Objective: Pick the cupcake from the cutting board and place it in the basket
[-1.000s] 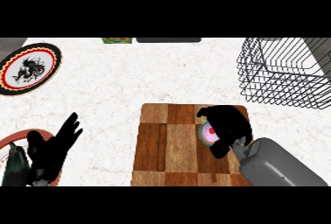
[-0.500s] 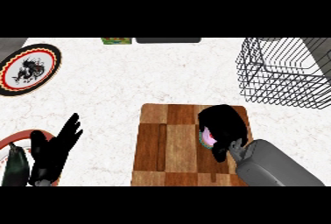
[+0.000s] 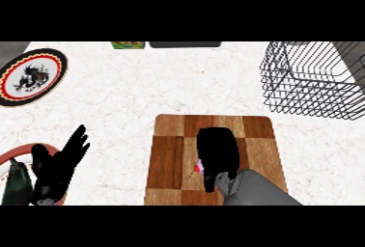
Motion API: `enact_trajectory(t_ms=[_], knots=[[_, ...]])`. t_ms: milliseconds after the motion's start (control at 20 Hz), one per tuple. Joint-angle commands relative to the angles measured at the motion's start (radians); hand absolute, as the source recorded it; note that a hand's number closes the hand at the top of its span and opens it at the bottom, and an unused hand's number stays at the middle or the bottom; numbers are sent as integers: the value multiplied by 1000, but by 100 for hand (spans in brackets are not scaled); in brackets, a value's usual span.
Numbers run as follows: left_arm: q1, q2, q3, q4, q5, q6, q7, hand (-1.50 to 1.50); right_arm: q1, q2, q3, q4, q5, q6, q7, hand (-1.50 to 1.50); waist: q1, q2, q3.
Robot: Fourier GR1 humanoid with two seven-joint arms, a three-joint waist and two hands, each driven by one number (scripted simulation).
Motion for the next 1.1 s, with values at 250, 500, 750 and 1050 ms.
enact_trajectory(t_ms=[250,500,750,1050], knots=[[75,-21,-18,47,-5,5,34,0,-40,172,-223,-220,34,-356,56,150,-17,12,-12],[85,-1,-4,49,-9,-2,40,0,-80,137,-323,-424,122,-376,66,150,-28,7,-15],[62,-36,-42,24,-46,37,83,0,-185,131,-445,-526,138,-218,193,150,-21,7,-16],[83,-32,-20,61,-22,-5,29,0,-335,34,-702,-520,90,-126,210,150,-15,11,-18]])
